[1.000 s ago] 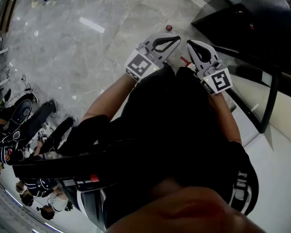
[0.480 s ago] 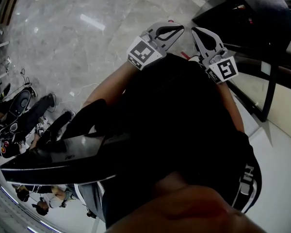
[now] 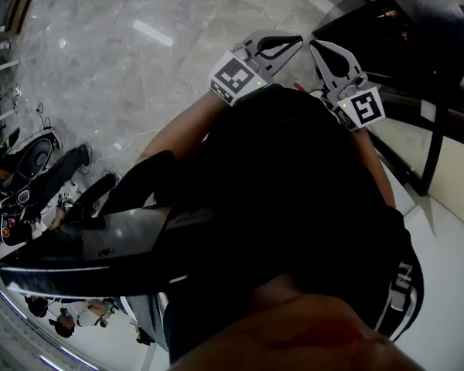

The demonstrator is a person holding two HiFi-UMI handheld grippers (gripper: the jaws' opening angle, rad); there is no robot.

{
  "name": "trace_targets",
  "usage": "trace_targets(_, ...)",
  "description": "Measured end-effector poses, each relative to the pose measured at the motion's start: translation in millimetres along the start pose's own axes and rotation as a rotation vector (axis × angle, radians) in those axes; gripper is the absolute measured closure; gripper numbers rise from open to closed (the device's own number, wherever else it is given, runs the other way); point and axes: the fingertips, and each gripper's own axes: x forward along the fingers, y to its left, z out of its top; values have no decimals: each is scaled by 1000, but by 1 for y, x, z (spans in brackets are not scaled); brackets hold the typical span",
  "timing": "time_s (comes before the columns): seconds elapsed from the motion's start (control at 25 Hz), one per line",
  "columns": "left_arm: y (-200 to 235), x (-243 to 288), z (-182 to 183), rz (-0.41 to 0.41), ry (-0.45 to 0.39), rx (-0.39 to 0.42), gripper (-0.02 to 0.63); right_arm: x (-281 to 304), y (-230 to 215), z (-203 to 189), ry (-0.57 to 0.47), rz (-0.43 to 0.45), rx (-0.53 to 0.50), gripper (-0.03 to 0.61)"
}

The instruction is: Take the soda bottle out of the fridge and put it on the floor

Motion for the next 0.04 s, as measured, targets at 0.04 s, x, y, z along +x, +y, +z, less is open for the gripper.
trace_targets(0.04,0,0,0,0,-1,0,618,0,0,-1,8,-3,-3,568)
